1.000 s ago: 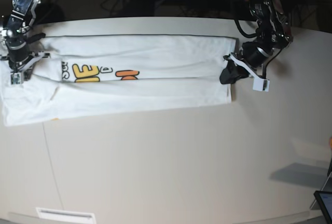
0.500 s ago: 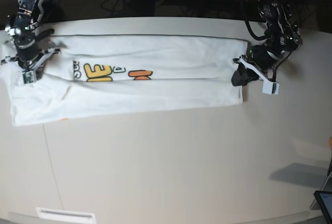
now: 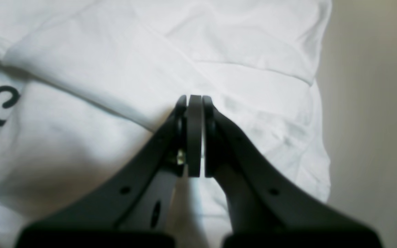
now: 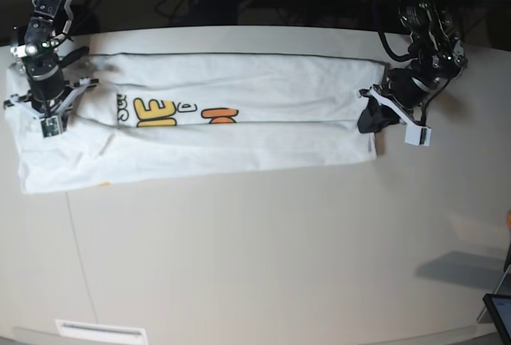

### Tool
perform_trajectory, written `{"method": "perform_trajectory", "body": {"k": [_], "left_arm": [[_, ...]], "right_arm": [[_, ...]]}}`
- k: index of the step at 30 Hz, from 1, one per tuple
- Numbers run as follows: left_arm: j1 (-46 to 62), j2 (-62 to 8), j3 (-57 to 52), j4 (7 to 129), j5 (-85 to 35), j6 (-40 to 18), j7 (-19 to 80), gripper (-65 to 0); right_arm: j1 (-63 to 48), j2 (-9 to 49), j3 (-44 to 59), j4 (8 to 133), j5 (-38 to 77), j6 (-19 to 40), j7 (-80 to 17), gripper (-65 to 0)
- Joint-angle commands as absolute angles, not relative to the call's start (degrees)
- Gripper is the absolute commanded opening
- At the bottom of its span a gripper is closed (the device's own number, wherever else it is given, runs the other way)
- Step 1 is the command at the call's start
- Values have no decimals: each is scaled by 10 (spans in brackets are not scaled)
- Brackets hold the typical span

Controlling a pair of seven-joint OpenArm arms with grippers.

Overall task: Fold the T-shirt properly
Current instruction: 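Lift the grasped end with the left gripper and fold it toward the right gripper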

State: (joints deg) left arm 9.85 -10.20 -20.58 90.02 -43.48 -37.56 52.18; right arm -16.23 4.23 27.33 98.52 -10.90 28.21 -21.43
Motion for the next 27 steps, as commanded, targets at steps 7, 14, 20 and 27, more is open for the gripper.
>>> {"method": "perform_trajectory", "body": {"k": [7,14,20,27], "left_arm": [[106,-107,-201,1009,-451,-333,539,-650],[105,-44,-202,1093,-449,-331,622,-650],[85,13,-198,1102,-448,-331,665,-650],[70,41,-116,1103,-451,-278,666,-650]], "right_arm": [[-158,48,275,1029,-106,276,-203,-641],[-157,48,275,1025,-106,276,-203,-641],[-157,49,277,1025,-106,276,-203,-641],[-158,49,279,1025,-106,276,-203,-641]]}}
